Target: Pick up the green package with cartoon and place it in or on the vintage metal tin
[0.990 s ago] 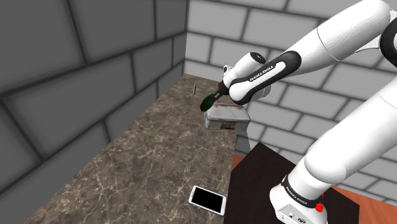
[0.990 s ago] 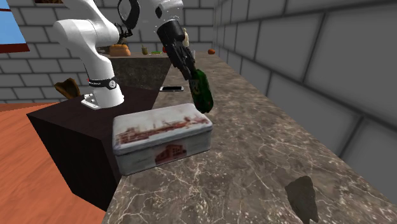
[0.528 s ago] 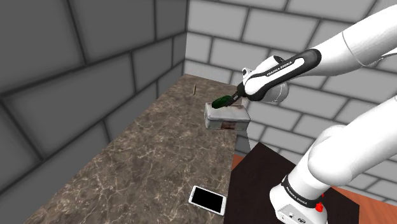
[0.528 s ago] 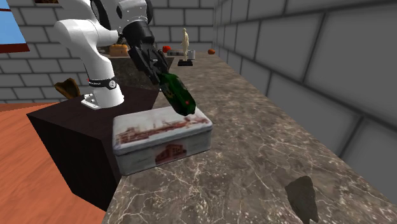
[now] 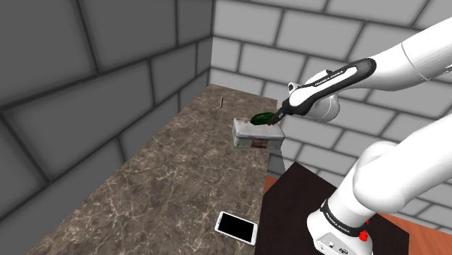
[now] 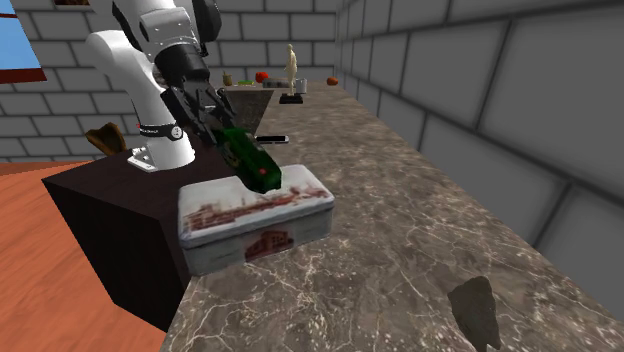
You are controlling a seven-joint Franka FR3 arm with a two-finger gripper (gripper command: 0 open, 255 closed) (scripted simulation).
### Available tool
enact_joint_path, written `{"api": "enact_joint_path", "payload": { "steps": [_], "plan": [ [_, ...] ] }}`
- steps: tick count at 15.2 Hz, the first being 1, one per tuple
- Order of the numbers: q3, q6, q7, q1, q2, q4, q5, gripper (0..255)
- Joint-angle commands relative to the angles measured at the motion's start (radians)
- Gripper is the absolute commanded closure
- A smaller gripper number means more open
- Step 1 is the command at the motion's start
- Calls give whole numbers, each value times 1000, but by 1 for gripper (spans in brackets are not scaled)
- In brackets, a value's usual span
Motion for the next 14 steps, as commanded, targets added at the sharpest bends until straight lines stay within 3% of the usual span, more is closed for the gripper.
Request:
{"api": "enact_joint_path", "payload": {
  "steps": [1, 5, 9, 14],
  "plan": [
    [-61, 38, -33, 65, 26, -4, 29, 255],
    [-244, 118, -96, 260, 72, -8, 90, 255],
    [-520, 198, -139, 540, 98, -8, 118, 255],
    [-520, 198, -135, 539, 98, -8, 113, 255]
  ]
}}
